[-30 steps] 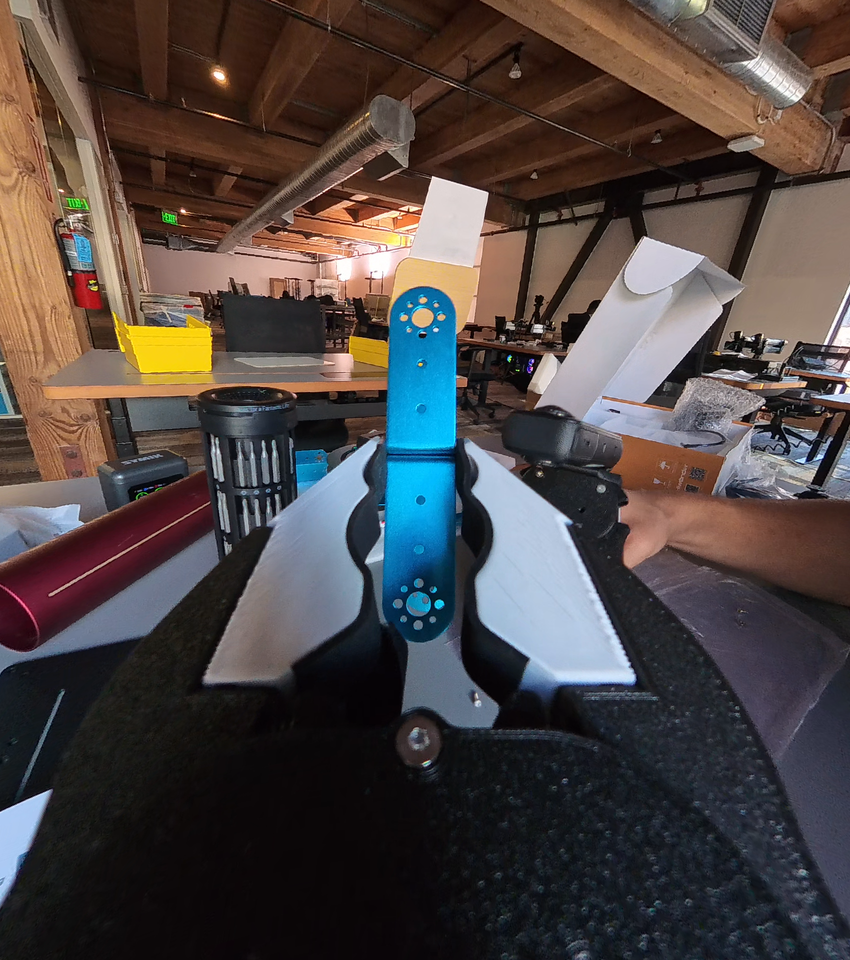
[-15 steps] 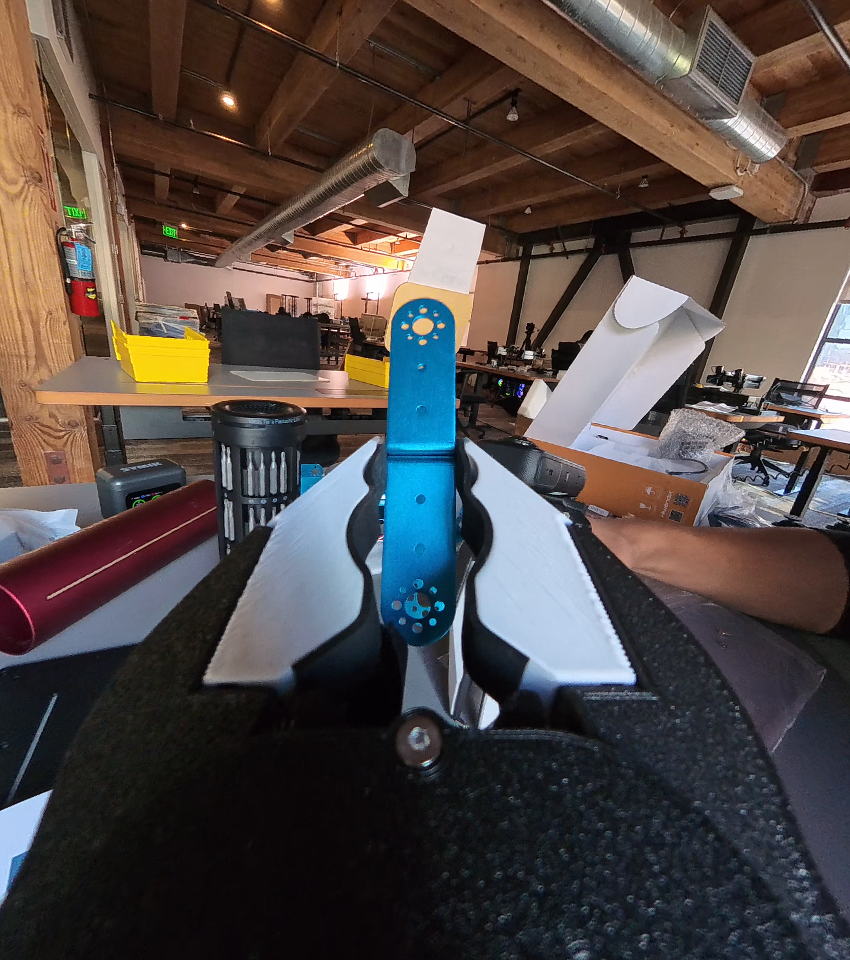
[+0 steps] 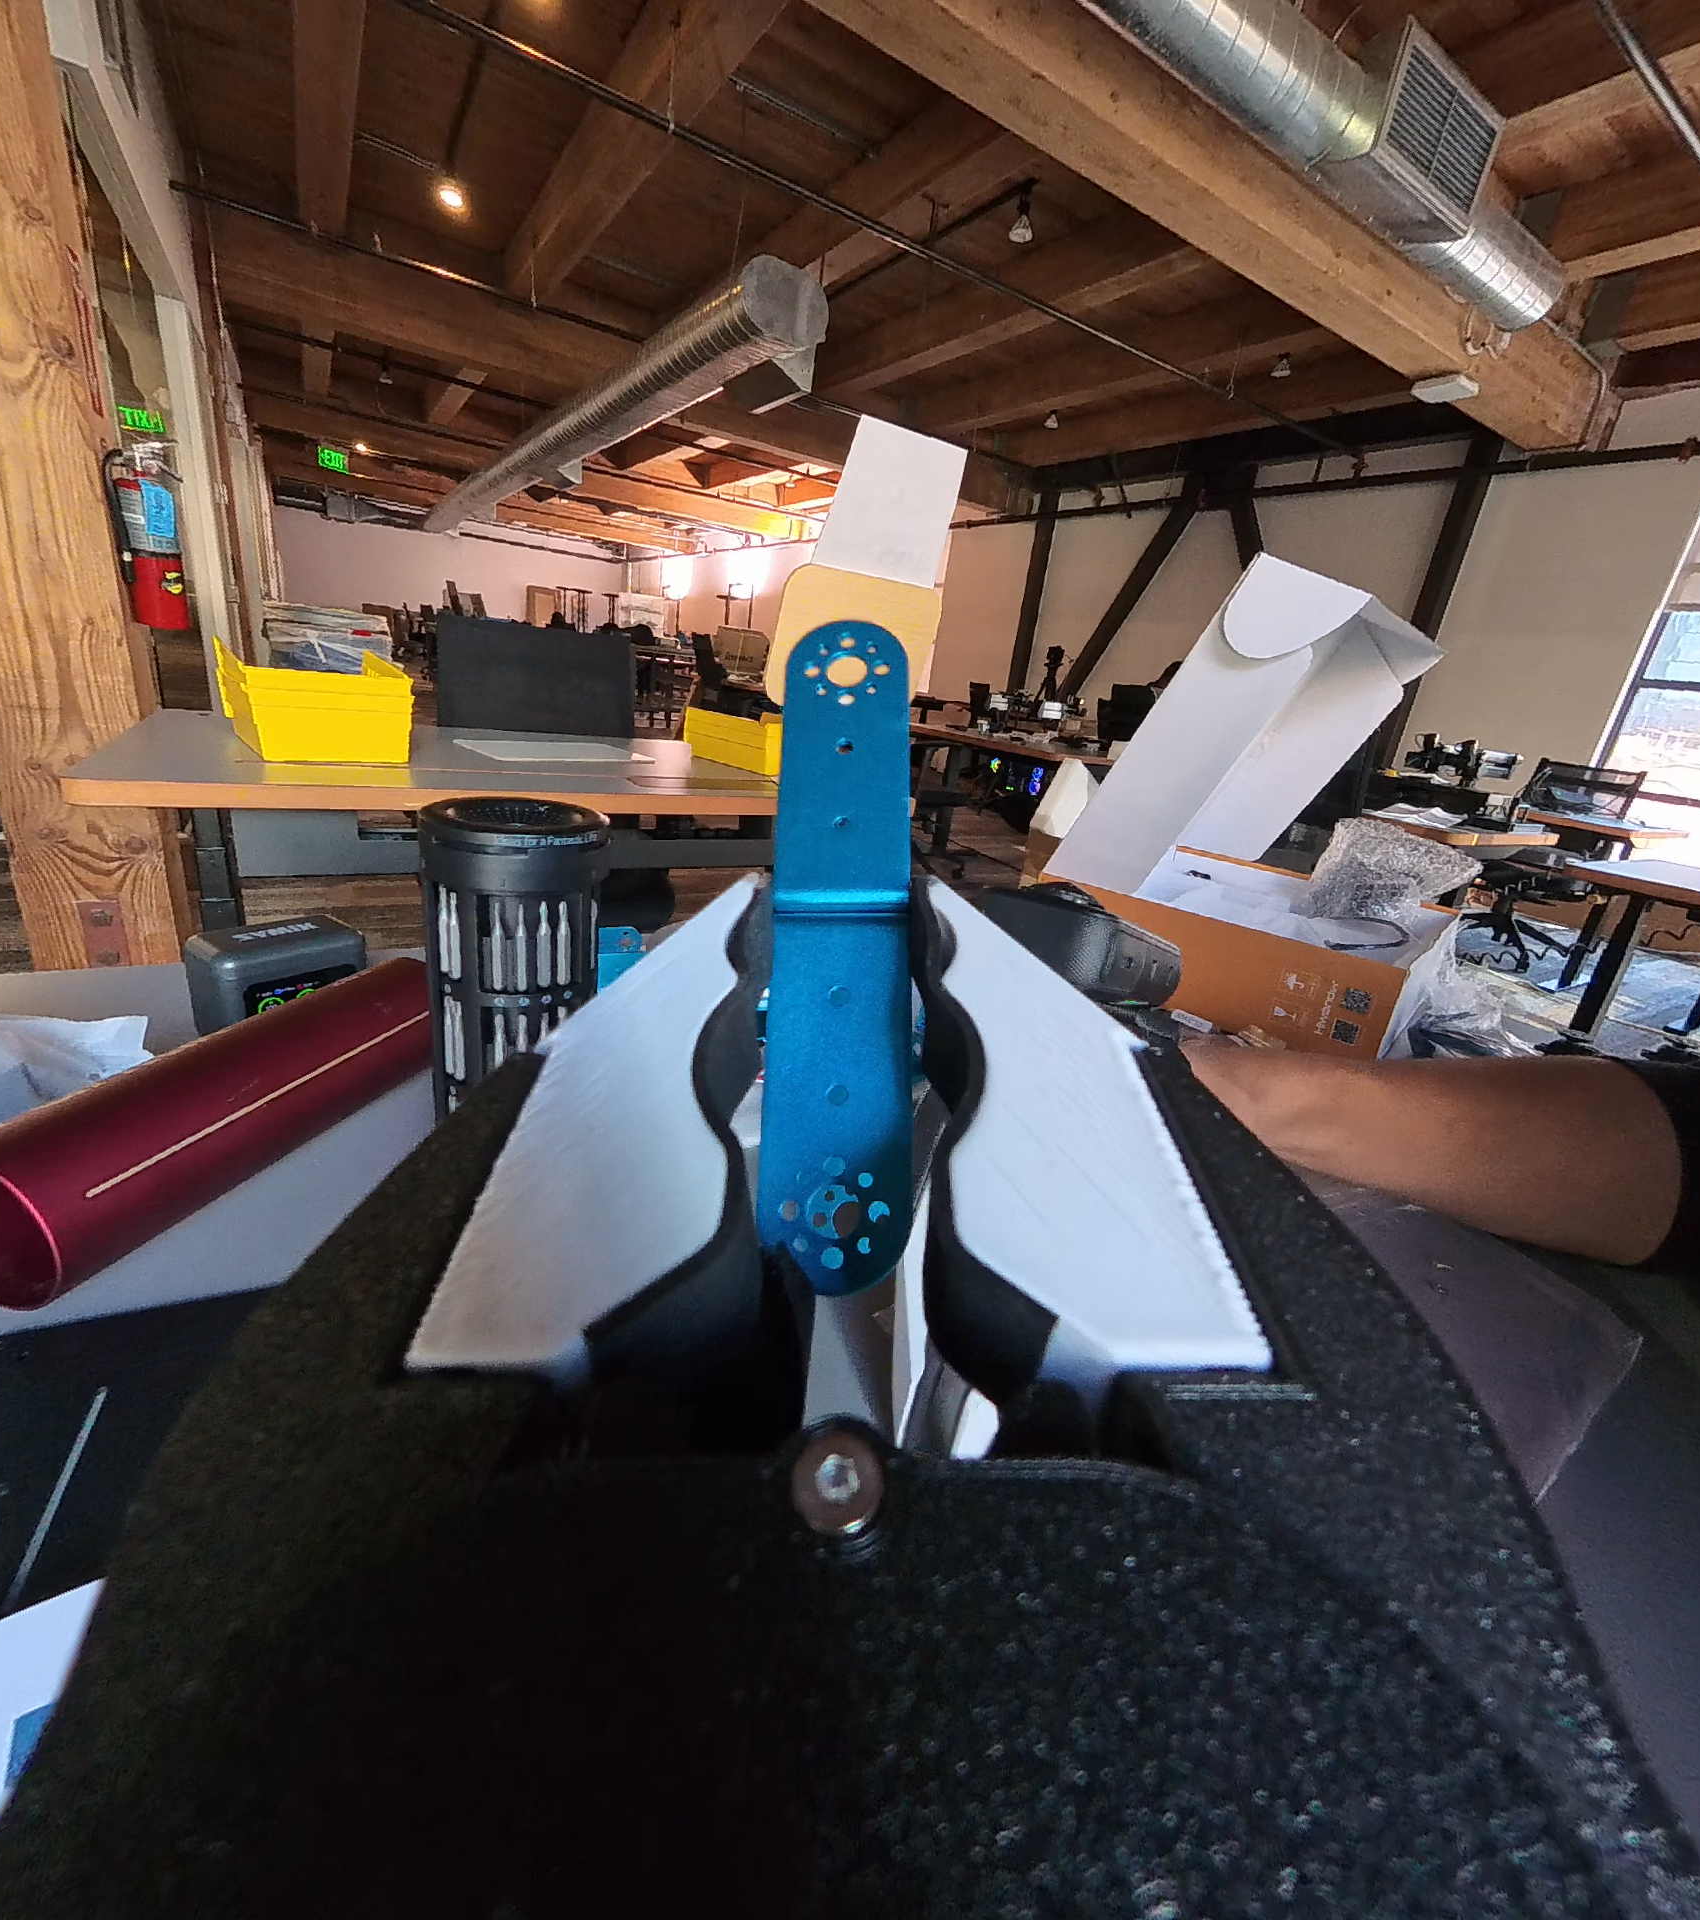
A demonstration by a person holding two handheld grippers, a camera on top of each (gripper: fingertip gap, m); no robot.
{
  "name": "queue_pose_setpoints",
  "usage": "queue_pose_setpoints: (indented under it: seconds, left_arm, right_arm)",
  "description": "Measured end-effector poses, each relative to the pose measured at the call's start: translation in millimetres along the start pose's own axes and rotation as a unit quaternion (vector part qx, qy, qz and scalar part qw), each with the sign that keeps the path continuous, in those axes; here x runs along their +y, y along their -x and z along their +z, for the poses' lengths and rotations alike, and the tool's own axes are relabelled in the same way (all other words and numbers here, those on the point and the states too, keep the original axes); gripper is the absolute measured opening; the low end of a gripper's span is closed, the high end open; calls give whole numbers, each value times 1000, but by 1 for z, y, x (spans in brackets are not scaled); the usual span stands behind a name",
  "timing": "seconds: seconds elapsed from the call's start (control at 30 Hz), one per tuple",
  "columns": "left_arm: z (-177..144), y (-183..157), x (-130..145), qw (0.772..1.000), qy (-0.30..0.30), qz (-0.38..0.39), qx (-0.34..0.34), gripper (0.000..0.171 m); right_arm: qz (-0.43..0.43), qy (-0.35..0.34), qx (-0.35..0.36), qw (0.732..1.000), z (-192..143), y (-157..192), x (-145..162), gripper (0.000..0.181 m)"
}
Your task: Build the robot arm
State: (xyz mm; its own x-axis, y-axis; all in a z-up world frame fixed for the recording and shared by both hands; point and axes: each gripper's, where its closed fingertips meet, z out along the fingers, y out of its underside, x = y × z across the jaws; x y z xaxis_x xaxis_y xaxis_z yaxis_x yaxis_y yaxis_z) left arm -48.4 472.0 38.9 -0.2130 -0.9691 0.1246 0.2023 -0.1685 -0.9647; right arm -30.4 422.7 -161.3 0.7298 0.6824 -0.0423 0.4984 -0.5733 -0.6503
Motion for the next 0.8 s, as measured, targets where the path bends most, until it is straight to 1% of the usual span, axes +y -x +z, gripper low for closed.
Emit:
queue_pose_setpoints:
  seconds: [0.17,0.27,0.43,0.57,0.63,0.8]
  left_arm:
    - [0,-3,0,1000,0,-2,7,25]
    - [0,-2,0,1000,-2,-2,6,24]
    - [0,-3,1,1000,1,-1,7,25]
    - [0,-2,1,1000,2,1,5,25]
    - [0,-2,1,1000,1,0,5,25]
    - [-1,-2,1,1000,1,0,5,25]
  right_arm:
    - [-10,7,7,1000,-5,2,1,9]
    - [-9,23,5,1000,-4,5,6,8]
    - [-5,12,1,1000,-2,4,3,7]
    - [-17,15,-2,1000,-1,7,4,0]
    - [-22,14,4,1000,-1,7,3,0]
    - [-4,9,-4,1000,-2,5,3,0]
